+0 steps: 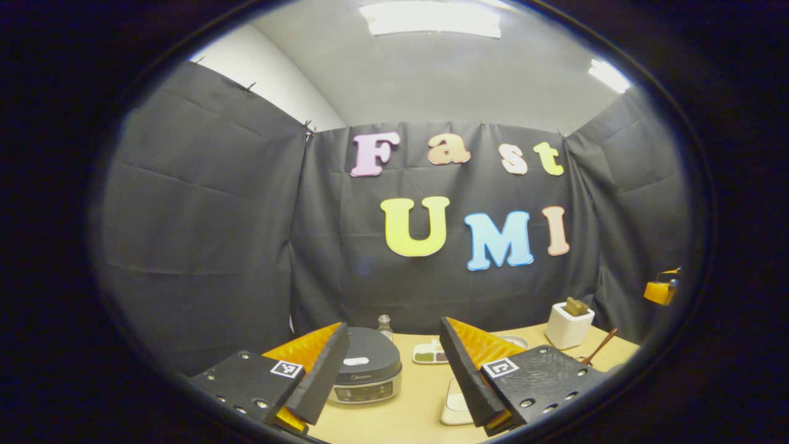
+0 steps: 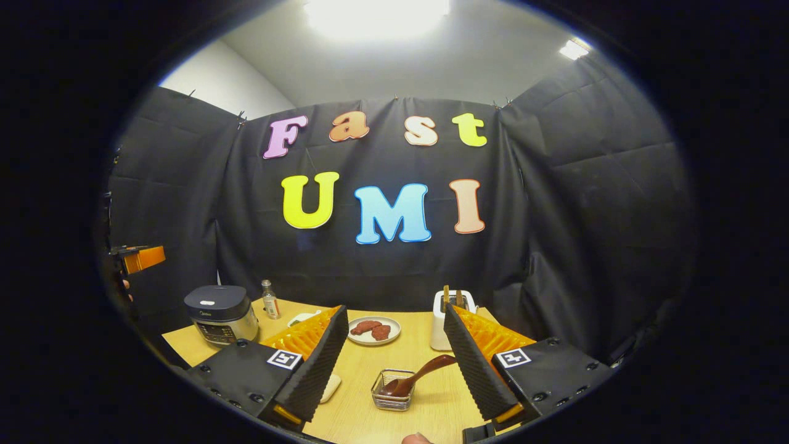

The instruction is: Close the left gripper, press the button to open the rice cooker; take a wooden spoon from the chopstick holder with the right hand, scoop a spoonful of rice and pour it into the rice cooker, then put the wooden spoon back into the chopstick holder.

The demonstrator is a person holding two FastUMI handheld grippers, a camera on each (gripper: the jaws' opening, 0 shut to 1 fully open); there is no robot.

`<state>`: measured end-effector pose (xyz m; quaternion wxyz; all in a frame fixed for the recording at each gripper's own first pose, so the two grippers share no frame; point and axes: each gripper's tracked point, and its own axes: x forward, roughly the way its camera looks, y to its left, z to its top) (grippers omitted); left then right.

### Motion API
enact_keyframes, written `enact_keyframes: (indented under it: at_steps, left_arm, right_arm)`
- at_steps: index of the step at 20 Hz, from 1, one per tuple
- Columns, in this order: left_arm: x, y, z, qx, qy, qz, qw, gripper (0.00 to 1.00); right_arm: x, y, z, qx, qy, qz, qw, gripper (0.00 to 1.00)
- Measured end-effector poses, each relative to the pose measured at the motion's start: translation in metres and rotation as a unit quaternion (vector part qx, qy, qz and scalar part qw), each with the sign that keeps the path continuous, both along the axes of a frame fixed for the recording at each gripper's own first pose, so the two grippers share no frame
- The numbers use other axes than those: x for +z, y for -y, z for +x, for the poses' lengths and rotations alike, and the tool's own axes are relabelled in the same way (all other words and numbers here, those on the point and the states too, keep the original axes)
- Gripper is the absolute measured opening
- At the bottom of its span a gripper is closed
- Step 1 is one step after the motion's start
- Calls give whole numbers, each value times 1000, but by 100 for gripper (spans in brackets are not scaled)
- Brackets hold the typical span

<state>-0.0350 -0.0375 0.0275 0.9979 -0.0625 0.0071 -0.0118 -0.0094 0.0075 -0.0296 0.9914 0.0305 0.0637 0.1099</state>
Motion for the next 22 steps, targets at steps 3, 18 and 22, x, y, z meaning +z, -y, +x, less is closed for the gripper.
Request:
enact_keyframes:
  at_steps: [3, 18, 22]
  left_arm:
    - [-2, -13, -20, -5, -1, -3, 1000, 88]
    - [14, -67, -45, -5, 16, -4, 1000, 87]
    - [19, -66, -49, -7, 23, 0, 1000, 91]
  right_arm:
    - [3, -10, -15, -5, 3, -4, 1000, 98]
    - [49, -36, -40, -20, 47, 11, 999, 98]
    - [53, -33, -40, -24, 50, 22, 998, 98]
